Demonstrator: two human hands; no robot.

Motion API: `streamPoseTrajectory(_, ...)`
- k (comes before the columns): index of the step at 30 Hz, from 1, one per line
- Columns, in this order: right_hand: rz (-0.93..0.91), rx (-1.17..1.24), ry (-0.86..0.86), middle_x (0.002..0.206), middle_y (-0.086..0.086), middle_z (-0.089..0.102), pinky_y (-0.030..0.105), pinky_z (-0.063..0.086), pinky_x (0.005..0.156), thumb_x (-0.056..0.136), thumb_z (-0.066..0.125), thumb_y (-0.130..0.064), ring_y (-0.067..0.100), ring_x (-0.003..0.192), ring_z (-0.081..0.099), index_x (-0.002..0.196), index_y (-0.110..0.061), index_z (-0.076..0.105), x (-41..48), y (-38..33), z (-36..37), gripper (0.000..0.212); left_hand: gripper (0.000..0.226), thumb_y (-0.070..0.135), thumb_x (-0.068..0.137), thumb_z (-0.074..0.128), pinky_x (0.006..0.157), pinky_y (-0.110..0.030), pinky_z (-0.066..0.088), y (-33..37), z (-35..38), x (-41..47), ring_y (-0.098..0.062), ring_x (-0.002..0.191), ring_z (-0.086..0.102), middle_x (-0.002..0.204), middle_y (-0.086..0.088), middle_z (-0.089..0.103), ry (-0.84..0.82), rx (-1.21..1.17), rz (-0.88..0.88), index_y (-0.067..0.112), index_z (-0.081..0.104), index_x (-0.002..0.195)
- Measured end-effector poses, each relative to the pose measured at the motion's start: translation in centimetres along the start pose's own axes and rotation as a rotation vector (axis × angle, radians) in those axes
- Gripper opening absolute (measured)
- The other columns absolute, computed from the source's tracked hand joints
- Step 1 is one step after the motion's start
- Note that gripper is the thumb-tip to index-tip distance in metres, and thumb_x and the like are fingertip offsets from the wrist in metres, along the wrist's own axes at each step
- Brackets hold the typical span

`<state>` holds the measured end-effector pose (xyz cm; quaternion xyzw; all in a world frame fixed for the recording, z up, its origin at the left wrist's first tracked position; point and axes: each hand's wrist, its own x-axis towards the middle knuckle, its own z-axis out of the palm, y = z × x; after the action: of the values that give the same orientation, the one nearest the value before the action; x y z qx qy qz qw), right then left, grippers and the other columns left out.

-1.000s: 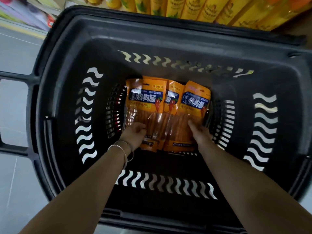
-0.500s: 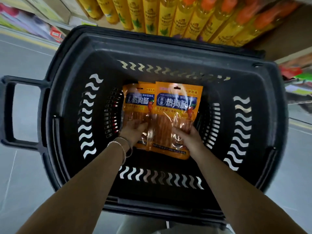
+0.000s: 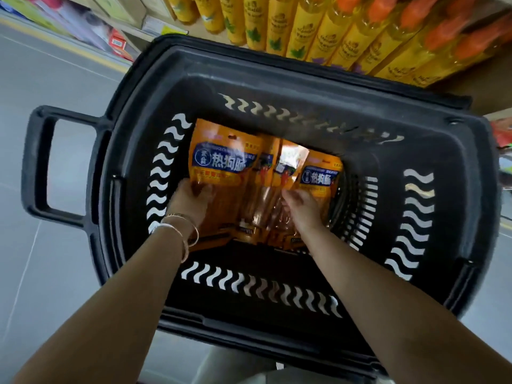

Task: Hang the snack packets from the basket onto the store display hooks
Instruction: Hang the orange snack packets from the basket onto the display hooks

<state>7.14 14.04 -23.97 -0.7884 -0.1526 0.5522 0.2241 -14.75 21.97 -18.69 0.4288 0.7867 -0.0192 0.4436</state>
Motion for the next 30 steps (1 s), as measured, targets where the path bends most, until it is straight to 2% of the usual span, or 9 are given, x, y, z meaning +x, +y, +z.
streamPoseTrajectory(4, -0.036, -0.123, 0.059, 0.108, 0.004, 0.064, 0.018, 0.038, 0.062, 0.087, 0.065, -0.037, 0.016, 0.090, 0.058, 0.112, -0.012, 0.059, 2.7, -1.3, 3.4, 0.036, 0.045, 0.054, 0.084, 0.051, 0.089, -0.045, 0.047, -0.7, -0.7, 0.8, -0.029, 0.096, 0.057, 0.106, -0.004, 0.060, 0.030, 0.006, -0.051, 0.021, 0.048, 0.114)
streamPoseTrajectory(8, -0.027, -0.363, 0.100, 0.113, 0.003, 0.061, 0.030, 0.045, 0.085, 0.080, 0.061, -0.059, 0.024, 0.099, 0.060, 0.114, -0.023, 0.057, 4.3, -1.6, 5.6, 0.050, 0.048, 0.057, 0.084, 0.050, 0.079, -0.037, 0.044, -1.0, -0.2, 1.1, -0.024, 0.090, 0.055, 0.103, -0.001, 0.059, 0.029, 0.008, -0.058, 0.022, 0.048, 0.116)
streamPoseTrajectory(10, -0.003, -0.402, 0.088, 0.118, 0.004, 0.058, 0.029, 0.046, 0.081, 0.082, 0.060, -0.056, 0.024, 0.100, 0.059, 0.118, -0.024, 0.058, 4.5, -1.7, 6.0, 0.048, 0.046, 0.057, 0.084, 0.050, 0.076, -0.035, 0.041, -1.1, -0.1, 1.0, -0.023, 0.087, 0.054, 0.100, 0.000, 0.058, 0.032, 0.009, -0.053, 0.023, 0.048, 0.114)
streamPoseTrajectory(13, 0.005, -0.196, 0.093, 0.107, -0.001, 0.059, 0.022, 0.039, 0.069, 0.087, 0.064, -0.040, 0.015, 0.089, 0.052, 0.116, -0.017, 0.059, 4.0, -1.6, 5.4, 0.037, 0.043, 0.054, 0.085, 0.051, 0.078, -0.035, 0.044, -0.9, -0.2, 0.7, -0.025, 0.089, 0.055, 0.099, -0.001, 0.058, 0.024, 0.016, -0.030, 0.021, 0.049, 0.112)
streamPoseTrajectory(15, 0.001, -0.032, 0.106, 0.091, -0.003, 0.060, 0.024, 0.041, 0.064, 0.085, 0.067, -0.026, 0.019, 0.085, 0.056, 0.096, -0.018, 0.056, 3.1, -1.4, 4.1, 0.017, 0.042, 0.054, 0.086, 0.049, 0.084, -0.037, 0.047, -0.4, -0.2, 0.1, -0.026, 0.091, 0.057, 0.099, -0.002, 0.060, 0.012, 0.004, -0.006, 0.020, 0.050, 0.111)
streamPoseTrajectory(19, 0.090, 0.180, 0.109, 0.092, 0.000, 0.062, 0.030, 0.049, 0.063, 0.081, 0.066, -0.007, 0.017, 0.073, 0.059, 0.120, -0.017, 0.045, -0.2, -2.2, 0.3, 0.046, 0.040, 0.065, 0.083, 0.045, 0.073, -0.030, 0.042, 1.5, -0.8, -2.4, -0.019, 0.077, 0.055, 0.076, 0.007, 0.057, 0.013, 0.008, 0.023, 0.026, 0.054, 0.087)
streamPoseTrajectory(23, 0.025, 0.222, 0.153, 0.116, 0.010, 0.063, 0.045, 0.051, 0.091, 0.086, 0.065, -0.028, 0.026, 0.098, 0.061, 0.114, -0.019, 0.057, -4.2, -3.6, -3.9, 0.030, 0.036, 0.059, 0.082, 0.048, 0.069, -0.029, 0.038, 4.0, -2.3, -5.9, -0.024, 0.076, 0.057, 0.069, 0.005, 0.057, -0.035, 0.064, 0.156, 0.024, 0.054, 0.080)
streamPoseTrajectory(27, -0.133, 0.029, 0.196, 0.102, 0.002, 0.063, 0.029, 0.041, 0.083, 0.091, 0.053, -0.046, 0.019, 0.093, 0.057, 0.116, -0.017, 0.062, -9.2, -4.8, -8.0, 0.039, 0.033, 0.048, 0.084, 0.055, 0.083, -0.036, 0.049, 5.5, -3.5, -9.9, -0.029, 0.093, 0.062, 0.096, -0.006, 0.068, -0.105, 0.040, 0.321, 0.021, 0.058, 0.102)
streamPoseTrajectory(30, -0.228, -0.095, 0.246, 0.089, -0.002, 0.054, 0.026, 0.032, 0.078, 0.095, 0.044, -0.047, 0.020, 0.092, 0.054, 0.112, -0.012, 0.062, -13.4, -5.5, -11.0, 0.043, 0.034, 0.036, 0.088, 0.057, 0.093, -0.037, 0.046, 6.8, -4.5, -13.1, -0.029, 0.104, 0.060, 0.111, -0.009, 0.067, -0.123, 0.056, 0.434, 0.020, 0.058, 0.119)
